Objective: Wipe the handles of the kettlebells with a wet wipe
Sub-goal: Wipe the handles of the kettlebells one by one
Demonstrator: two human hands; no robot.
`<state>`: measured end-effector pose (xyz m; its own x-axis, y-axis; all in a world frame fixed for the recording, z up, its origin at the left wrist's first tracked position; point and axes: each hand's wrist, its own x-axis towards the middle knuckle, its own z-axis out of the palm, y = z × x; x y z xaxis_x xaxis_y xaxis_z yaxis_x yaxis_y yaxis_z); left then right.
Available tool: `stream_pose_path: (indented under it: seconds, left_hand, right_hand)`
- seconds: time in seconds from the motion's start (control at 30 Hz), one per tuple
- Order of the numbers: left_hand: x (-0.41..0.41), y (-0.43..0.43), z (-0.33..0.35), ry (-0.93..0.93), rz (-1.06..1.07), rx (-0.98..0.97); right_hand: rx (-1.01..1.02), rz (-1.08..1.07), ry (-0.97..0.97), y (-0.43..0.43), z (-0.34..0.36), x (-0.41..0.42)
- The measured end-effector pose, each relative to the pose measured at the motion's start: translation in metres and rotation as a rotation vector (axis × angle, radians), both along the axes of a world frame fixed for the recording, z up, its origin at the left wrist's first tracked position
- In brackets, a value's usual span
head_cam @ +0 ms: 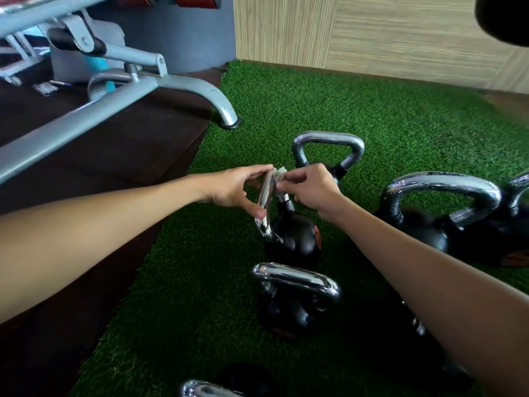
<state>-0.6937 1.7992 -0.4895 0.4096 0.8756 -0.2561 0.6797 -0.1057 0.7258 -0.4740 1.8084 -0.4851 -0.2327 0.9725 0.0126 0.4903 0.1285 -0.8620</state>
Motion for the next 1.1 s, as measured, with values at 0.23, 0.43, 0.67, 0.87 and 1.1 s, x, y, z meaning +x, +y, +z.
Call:
stream_pose_path:
  seconds: [0.23,0.43,0.67,0.87,1.1]
  left_hand:
    - [0.001,-0.002,0.002,0.039,0.005,-0.001]
    - [0.003,-0.003,0.005,0.051,0.000,-0.007]
    - [0.000,-0.010,0.005,0.062,-0.010,0.016]
    - [0.004,-0.011,0.008,0.082,-0.016,0.020]
    - [0.007,-0.013,0.010,0.077,-0.037,0.034]
  right_hand:
    - [-0.032,0.186,-0.097,-0.050,0.006,0.016]
    - [0.022,0.112,-0.052,-0.053,0.008,0.011]
    - [0.059,0.215,-0.195,-0.077,-0.012,0.023]
    - [0.050,0.364,-0.247,-0.059,-0.002,0.018]
    - [0.191,0.606,-0.608,-0.034,-0.012,0.021]
